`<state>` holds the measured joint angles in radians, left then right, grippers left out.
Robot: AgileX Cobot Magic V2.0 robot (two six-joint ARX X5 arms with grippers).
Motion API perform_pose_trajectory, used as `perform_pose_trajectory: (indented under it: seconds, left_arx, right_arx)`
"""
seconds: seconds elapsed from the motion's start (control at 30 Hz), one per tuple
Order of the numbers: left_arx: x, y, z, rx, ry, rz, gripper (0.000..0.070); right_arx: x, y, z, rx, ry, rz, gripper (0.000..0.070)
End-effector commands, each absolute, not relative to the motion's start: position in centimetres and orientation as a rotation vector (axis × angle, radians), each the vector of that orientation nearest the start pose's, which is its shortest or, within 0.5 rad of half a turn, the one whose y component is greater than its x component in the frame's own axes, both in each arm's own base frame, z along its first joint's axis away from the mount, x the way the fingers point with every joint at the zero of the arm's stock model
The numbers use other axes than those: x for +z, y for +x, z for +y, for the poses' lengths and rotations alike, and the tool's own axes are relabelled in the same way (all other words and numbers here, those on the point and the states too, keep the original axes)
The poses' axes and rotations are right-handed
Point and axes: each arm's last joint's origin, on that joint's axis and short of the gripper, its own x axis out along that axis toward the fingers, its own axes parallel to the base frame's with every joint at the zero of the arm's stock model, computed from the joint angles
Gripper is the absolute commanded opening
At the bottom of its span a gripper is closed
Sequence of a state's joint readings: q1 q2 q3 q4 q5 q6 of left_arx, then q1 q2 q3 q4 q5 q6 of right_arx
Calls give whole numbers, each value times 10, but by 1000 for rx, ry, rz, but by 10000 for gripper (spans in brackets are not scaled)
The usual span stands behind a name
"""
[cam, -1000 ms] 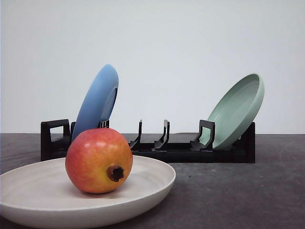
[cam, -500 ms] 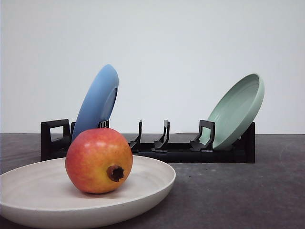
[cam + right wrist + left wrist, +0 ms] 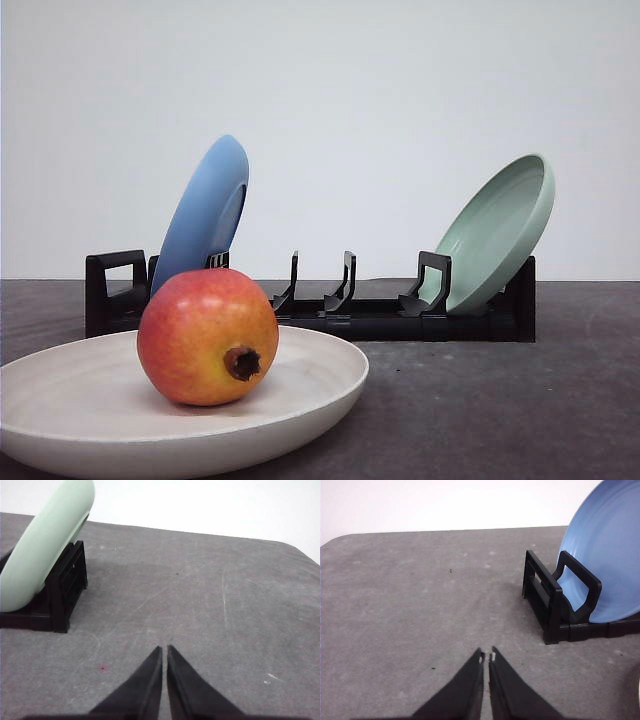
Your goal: Place pomegranate in white plate
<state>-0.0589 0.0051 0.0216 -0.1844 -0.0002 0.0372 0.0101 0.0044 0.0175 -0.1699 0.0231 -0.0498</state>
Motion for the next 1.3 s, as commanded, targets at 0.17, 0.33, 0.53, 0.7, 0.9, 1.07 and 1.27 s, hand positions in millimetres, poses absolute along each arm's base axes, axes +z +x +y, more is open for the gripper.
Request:
perform_pose_trajectory:
  seconds: [0.17, 0.33, 0.53, 0.7, 0.9, 1.07, 1.27]
  left_arx:
    - [149, 95, -6, -65, 45, 177, 0]
    - [149, 95, -6, -65, 45, 177, 0]
    - [149, 95, -6, -65, 45, 177, 0]
    - [149, 95, -6, -65, 45, 177, 0]
    - [149, 95, -6, -65, 45, 177, 0]
    - [149, 95, -6, -65, 45, 177, 0]
    - [149, 95, -6, -65, 45, 177, 0]
  right_arx:
    - [152, 96, 0, -15, -58, 149, 10]
    - [152, 96, 0, -15, -58, 149, 10]
    - [152, 96, 0, -15, -58, 149, 10]
    - [152, 96, 0, -15, -58, 149, 10]
    - [152, 96, 0, -15, -58, 149, 10]
    - [152, 96, 0, -15, -58, 149, 10]
    - [152, 96, 0, -15, -58, 149, 10]
